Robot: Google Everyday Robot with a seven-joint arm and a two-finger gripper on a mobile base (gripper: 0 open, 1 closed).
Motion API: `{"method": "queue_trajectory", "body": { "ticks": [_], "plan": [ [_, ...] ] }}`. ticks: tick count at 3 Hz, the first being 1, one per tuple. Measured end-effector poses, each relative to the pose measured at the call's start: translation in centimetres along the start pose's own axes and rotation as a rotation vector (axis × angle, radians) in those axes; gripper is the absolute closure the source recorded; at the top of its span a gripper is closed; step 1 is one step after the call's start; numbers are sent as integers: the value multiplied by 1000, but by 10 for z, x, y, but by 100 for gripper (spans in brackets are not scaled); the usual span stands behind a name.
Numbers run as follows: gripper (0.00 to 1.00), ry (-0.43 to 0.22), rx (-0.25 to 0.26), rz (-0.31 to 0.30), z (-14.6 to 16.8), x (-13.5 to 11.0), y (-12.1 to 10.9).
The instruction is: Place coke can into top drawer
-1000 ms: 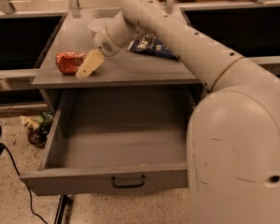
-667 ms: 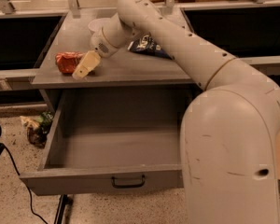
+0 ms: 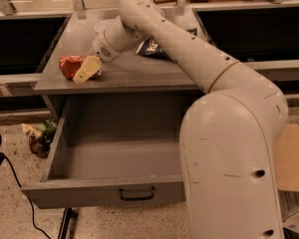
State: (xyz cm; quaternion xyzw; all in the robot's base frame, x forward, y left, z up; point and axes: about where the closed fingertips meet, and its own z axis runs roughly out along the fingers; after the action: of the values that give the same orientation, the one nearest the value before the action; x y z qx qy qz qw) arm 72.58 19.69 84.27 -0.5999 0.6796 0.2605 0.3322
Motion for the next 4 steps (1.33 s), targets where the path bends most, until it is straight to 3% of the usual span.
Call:
{"method": "queue_trajectory", "body": {
  "ticks": [2, 3, 4],
  "plan": [
    [66, 0, -8, 1, 5, -1, -1],
    [89, -48, 14, -24, -10, -10, 7],
    [100, -139, 55, -61, -43, -22, 24]
  ]
}}
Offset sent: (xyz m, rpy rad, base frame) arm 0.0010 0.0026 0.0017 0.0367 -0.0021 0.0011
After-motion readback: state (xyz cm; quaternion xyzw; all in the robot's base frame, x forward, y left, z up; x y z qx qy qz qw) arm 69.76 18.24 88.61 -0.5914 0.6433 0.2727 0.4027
